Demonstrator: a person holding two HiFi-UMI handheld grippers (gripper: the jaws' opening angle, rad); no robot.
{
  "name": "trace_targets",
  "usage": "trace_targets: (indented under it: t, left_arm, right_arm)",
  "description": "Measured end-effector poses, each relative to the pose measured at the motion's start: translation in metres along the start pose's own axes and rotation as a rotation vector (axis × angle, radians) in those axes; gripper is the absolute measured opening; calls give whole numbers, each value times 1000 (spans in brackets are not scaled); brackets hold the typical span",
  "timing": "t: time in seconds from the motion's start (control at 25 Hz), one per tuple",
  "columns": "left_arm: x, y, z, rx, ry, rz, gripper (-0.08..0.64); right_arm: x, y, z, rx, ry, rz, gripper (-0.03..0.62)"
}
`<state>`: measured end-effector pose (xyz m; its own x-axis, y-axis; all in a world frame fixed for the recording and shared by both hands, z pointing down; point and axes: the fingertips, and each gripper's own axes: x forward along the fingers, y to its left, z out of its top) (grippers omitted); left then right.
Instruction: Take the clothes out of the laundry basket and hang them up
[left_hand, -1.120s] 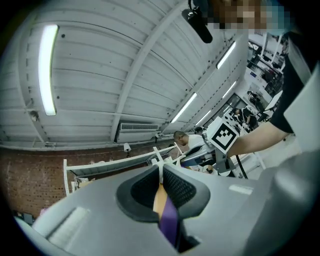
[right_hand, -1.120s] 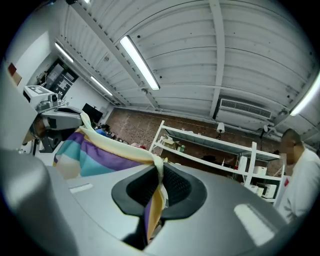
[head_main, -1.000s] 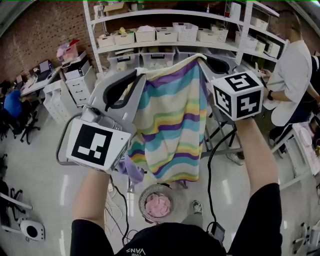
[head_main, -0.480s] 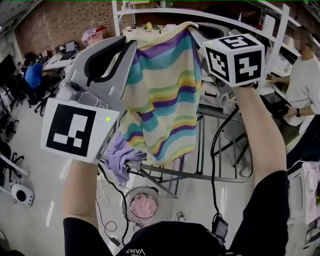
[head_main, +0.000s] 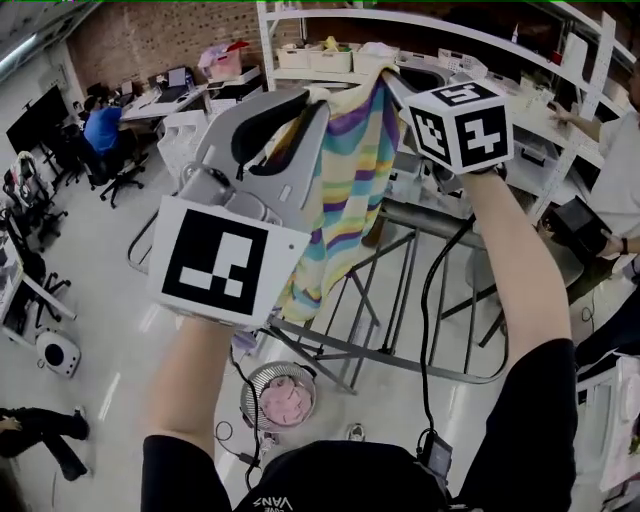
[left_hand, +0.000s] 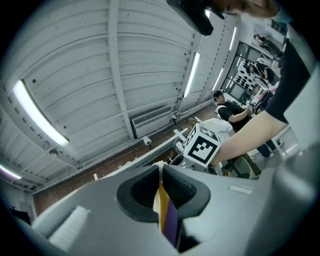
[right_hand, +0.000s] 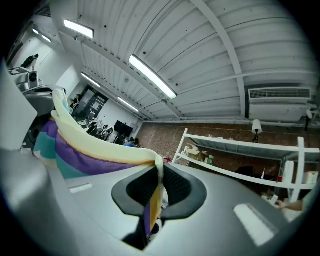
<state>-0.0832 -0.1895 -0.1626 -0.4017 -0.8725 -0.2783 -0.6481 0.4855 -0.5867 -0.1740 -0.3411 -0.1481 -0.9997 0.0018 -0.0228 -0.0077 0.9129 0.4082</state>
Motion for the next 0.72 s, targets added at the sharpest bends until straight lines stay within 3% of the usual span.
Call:
trace_targets:
  t: [0.32,0.72]
  left_arm:
    - [42,-76,-17,-68,20,-45,23]
    - [85,-89,-29,-46,105,-2,23]
  right_arm:
    - [-12,-36,-75,46,107,-25,32]
    - [-7,-83,-96,97,105,-146,32]
